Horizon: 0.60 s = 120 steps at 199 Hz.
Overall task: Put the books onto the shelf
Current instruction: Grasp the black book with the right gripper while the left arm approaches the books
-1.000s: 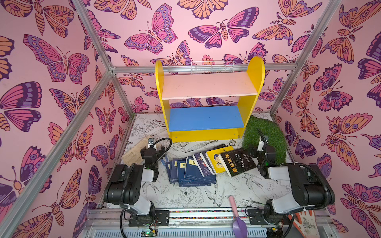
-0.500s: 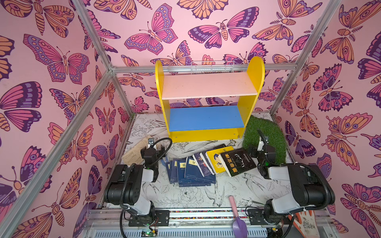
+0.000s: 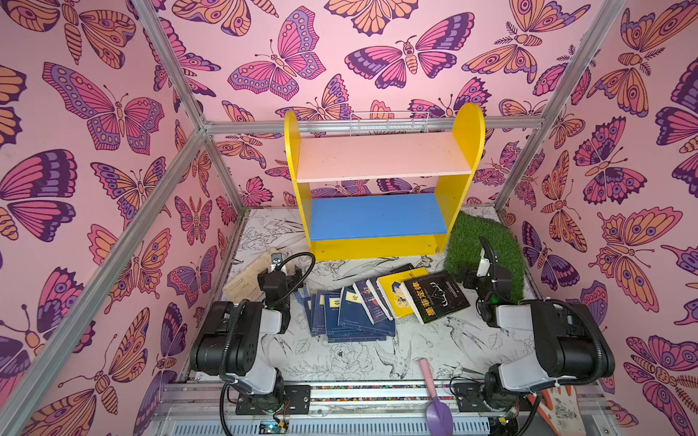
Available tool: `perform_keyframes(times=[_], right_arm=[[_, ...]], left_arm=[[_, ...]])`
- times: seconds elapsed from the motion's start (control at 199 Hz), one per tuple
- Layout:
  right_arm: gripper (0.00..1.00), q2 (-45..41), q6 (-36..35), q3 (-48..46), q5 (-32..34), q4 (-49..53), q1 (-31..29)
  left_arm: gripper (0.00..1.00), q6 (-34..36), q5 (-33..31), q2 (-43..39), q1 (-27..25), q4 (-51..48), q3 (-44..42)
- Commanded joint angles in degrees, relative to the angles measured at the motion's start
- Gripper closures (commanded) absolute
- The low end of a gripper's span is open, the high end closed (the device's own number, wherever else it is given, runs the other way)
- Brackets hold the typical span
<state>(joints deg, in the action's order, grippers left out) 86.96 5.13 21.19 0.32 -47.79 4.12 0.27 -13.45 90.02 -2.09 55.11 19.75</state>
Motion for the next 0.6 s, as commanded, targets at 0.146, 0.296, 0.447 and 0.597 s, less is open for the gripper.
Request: perform_keyframes(times=[0.146,0.296,0.447,0.597], right_arm=[[0.17,-0.8,0.2,0.4,-5.0,-2.0,0.1],[0.15,-10.3,1.0,7.8,-3.4,17.5,0.0],[0.25,-18.7,13.6,11.7,4.3,27.9,-1.0],[0.27,-25.1,25.0,13.6,2.5,44.7,-3.7]], left_arm=[[0.01,0.9,-2.1,-4.7,-1.8,-0.4,-2.0],[0.01,2.1,-21.0,-14.2,-7.4,-2.8,-3.1],[0.01,-0.5,-33.7,-23.7,-10.0,-8.9,1.8],[0.01,-7.2,-38.4,-28.2,-18.5,-32.9,9.8]])
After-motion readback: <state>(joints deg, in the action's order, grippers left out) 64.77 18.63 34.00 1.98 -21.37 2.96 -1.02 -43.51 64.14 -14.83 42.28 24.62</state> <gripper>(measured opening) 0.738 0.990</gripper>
